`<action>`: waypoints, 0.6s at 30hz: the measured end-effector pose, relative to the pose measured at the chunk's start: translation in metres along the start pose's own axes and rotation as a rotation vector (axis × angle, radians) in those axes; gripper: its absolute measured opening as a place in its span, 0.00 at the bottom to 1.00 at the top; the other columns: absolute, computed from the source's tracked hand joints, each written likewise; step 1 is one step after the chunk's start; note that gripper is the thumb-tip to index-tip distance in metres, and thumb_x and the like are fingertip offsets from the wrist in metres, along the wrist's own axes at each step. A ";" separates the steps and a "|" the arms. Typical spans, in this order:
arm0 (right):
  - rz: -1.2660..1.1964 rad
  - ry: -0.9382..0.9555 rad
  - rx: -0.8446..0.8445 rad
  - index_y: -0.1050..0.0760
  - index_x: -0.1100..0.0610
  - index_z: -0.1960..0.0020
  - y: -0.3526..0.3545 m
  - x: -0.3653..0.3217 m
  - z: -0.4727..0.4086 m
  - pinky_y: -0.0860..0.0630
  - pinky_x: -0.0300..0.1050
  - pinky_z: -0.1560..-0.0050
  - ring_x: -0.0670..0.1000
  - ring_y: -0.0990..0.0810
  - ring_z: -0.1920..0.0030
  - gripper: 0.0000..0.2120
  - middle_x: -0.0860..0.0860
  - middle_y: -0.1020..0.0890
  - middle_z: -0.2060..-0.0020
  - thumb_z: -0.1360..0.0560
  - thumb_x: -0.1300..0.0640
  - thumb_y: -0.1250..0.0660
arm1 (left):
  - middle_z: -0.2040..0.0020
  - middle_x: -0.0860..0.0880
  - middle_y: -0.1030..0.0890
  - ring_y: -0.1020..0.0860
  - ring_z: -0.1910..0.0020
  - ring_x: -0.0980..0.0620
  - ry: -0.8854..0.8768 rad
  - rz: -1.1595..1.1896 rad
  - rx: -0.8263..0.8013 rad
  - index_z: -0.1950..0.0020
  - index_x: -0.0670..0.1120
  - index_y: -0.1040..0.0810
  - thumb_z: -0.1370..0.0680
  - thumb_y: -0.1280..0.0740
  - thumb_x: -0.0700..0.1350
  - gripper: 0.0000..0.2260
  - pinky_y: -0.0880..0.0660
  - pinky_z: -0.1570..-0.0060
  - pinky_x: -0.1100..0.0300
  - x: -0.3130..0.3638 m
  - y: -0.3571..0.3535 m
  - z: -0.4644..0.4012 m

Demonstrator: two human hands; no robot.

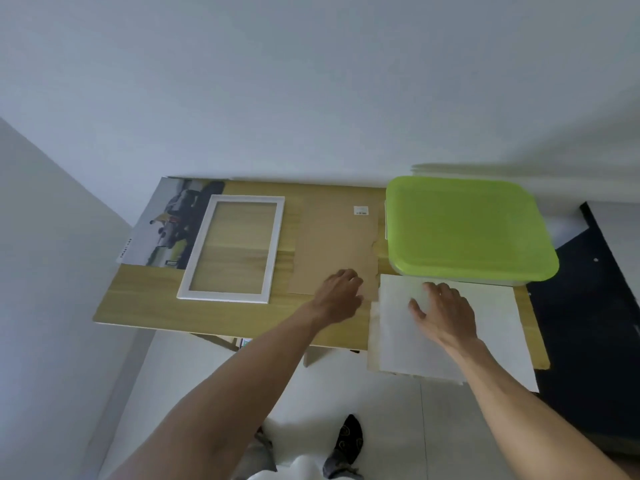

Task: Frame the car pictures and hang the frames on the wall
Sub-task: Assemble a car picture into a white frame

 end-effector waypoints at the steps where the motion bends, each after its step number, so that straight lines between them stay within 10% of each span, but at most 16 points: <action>1: -0.017 0.050 0.000 0.26 0.56 0.35 0.001 -0.024 -0.002 0.26 0.52 0.45 0.59 0.23 0.42 0.22 0.56 0.20 0.43 0.23 0.43 0.38 | 0.33 0.42 0.26 0.30 0.34 0.43 0.025 0.005 0.015 0.33 0.39 0.27 0.20 0.37 0.47 0.18 0.32 0.36 0.50 -0.015 0.010 0.004; 18: -0.128 0.515 -0.040 0.28 0.54 0.32 -0.022 -0.431 -0.059 0.28 0.48 0.38 0.54 0.26 0.37 0.21 0.52 0.24 0.36 0.20 0.44 0.41 | 0.36 0.45 0.26 0.26 0.37 0.42 0.579 0.083 0.250 0.36 0.43 0.25 0.22 0.34 0.48 0.16 0.27 0.41 0.47 -0.370 0.141 0.115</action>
Point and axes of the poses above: each hand's wrist, its own z-axis away from the middle knuckle, its own y-axis out of the back of the hand, x = y × z, the point moved 9 cm from there along -z, towards the middle knuckle
